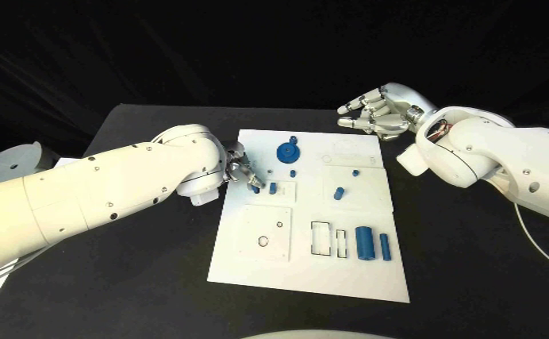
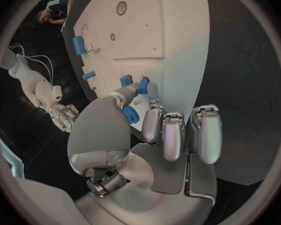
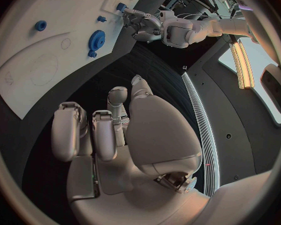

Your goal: Assemble the parts on the task board

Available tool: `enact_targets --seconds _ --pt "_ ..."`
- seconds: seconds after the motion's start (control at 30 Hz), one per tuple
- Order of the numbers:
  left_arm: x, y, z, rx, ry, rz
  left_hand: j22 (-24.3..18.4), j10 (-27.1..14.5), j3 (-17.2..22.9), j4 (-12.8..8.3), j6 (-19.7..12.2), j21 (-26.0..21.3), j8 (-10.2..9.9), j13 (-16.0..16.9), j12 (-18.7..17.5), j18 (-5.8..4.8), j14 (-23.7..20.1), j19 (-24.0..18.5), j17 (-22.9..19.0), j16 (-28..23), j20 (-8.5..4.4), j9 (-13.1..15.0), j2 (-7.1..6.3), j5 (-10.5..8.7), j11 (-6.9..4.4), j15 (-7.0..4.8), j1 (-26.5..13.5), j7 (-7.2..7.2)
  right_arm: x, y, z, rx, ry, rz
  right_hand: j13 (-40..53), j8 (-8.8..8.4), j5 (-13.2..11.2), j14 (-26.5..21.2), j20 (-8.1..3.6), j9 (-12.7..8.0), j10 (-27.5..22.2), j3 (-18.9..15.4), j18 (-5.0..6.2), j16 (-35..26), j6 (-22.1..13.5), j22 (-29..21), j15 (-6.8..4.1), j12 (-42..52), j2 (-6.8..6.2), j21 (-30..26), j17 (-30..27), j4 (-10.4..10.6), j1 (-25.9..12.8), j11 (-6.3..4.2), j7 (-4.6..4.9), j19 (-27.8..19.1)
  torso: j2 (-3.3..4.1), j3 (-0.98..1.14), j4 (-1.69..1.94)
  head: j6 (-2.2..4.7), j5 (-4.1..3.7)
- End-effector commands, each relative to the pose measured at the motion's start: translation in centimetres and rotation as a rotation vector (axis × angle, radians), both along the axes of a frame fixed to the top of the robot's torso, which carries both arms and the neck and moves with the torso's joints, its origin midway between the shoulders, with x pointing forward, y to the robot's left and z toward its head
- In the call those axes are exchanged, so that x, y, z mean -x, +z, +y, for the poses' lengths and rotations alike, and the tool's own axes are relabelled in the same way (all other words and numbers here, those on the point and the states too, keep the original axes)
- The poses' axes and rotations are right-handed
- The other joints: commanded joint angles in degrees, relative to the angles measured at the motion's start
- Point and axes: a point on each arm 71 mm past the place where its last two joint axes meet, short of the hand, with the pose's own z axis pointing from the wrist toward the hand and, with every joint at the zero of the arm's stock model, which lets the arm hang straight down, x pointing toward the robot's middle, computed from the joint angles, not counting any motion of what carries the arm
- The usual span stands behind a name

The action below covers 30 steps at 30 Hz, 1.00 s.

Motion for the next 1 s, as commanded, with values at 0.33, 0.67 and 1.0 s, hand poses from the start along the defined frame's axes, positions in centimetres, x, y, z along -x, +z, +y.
enact_targets --seconds 0.33,0.67,1.0 --pt "0.42 -0.95 0.01 -0.059 -0.009 0.050 13.5 0.4 -3.2 1.4 0.8 0.6 -0.6 0.6 0.8 -0.87 6.0 5.4 15.1 0.2 -0.35 -0.6 -0.73 0.11 -0.34 -0.48 -1.6 0.04 0.09 0.00 0.21 0.002 0.022 -0.003 -0.1 0.31 0.3 4.3 -0.01 0.1 -0.4 -0.1 0.38 -0.3 0.3 0.0 -0.04 0.0 0.41 -0.3 8.5 -0.2 0.2 0.09 -0.09 -0.3 -0.01 -0.01 0.05 -0.13 -0.03" --pt "0.39 -0.98 0.09 -0.066 -0.012 0.053 13.7 0.6 -5.0 2.2 1.2 0.8 -0.7 1.1 1.2 -0.93 6.0 5.5 15.1 0.2 -0.38 -0.9 -0.77 0.14 -0.39 -0.51 -1.7 -0.02 0.09 0.00 0.24 0.002 0.023 -0.003 0.0 0.31 0.3 4.3 -0.02 0.1 -0.3 -0.1 0.38 -0.2 0.3 0.0 -0.04 0.1 0.41 -0.3 8.5 -0.2 0.3 0.09 -0.09 -0.3 0.01 0.01 0.00 -0.23 -0.05" --pt "0.43 -0.92 0.23 -0.066 -0.009 0.048 13.9 0.7 -7.5 3.6 1.5 1.0 -0.8 1.4 1.4 -0.98 6.0 5.5 15.1 0.2 -0.41 -1.3 -0.74 0.19 -0.42 -0.57 -1.7 -0.06 0.08 -0.01 0.25 0.001 0.024 -0.002 0.0 0.31 0.3 4.3 -0.02 0.1 -0.3 -0.1 0.38 -0.2 0.3 0.0 -0.04 0.1 0.41 -0.3 8.5 -0.2 0.3 0.09 -0.09 -0.3 0.01 -0.03 0.02 -0.26 -0.13"
